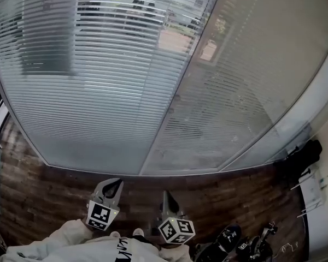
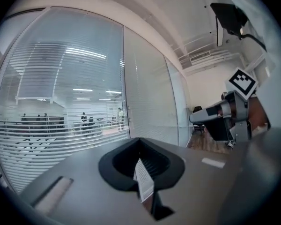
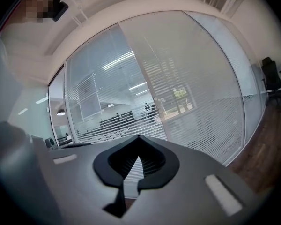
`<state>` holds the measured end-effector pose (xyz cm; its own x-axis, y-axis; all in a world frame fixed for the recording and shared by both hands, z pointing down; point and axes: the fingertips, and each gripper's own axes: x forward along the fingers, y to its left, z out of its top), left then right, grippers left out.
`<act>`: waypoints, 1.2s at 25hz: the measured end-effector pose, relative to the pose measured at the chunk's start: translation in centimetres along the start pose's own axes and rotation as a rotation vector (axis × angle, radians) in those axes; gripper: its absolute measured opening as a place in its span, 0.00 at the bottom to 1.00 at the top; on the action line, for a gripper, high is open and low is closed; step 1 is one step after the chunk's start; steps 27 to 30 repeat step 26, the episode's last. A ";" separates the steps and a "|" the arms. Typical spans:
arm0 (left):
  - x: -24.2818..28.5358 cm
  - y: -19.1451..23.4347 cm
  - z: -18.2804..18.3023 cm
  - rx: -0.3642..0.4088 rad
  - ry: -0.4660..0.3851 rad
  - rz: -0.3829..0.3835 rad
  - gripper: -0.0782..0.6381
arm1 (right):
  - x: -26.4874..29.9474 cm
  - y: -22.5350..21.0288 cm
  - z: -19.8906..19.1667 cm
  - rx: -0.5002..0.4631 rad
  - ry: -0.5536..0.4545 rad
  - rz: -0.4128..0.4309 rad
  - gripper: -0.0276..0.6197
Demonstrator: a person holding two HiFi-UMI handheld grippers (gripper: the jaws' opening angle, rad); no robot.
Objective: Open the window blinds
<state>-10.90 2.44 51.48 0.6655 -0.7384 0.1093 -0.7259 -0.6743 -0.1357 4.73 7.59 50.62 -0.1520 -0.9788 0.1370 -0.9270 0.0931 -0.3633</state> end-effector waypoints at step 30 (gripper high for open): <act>-0.9 -6.1 2.5 0.036 -0.018 0.036 0.11 | -4.1 -2.3 -0.1 -0.029 0.007 0.067 0.04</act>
